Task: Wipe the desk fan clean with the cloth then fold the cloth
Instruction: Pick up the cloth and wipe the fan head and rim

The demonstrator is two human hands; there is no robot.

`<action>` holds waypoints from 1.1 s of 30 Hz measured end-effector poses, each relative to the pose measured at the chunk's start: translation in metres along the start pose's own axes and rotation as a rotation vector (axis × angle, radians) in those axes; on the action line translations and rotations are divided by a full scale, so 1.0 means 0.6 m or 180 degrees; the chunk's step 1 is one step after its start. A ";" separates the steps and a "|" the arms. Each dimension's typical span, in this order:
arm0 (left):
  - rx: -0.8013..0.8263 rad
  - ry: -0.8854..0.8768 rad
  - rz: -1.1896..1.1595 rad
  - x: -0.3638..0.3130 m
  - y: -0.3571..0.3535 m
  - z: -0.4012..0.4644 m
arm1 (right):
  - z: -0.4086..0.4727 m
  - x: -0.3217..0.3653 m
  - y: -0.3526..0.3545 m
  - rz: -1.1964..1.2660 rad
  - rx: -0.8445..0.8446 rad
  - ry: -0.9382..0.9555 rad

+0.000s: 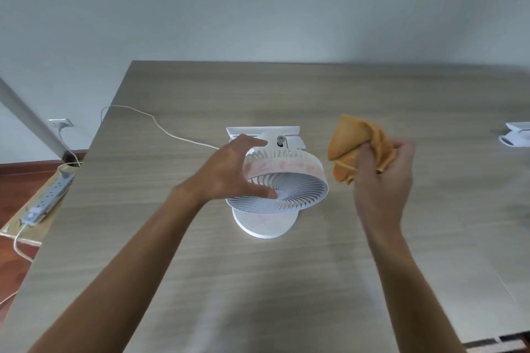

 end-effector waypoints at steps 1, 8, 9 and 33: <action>0.0005 -0.0002 0.0140 -0.002 -0.006 0.003 | -0.011 -0.002 -0.029 -0.0107 0.0210 0.0098; -0.0428 -0.0024 0.0522 0.011 -0.020 0.024 | -0.100 -0.045 -0.175 -0.0308 0.1678 0.0663; -0.0463 -0.0021 0.0517 0.013 -0.019 0.026 | -0.103 -0.042 -0.179 -0.0358 0.1678 0.0881; -0.0384 0.0056 0.0643 0.032 -0.016 0.044 | -0.087 -0.184 -0.107 0.0639 0.0003 -0.0067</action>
Point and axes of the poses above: each hand's wrist, its own z-axis towards the middle knuckle, its own y-axis out of the back of the hand, x = y × z, the point moved 10 cm from there along z, towards the middle knuckle, and after that the axes turned 7 degrees about z, right-handed, at the moved point
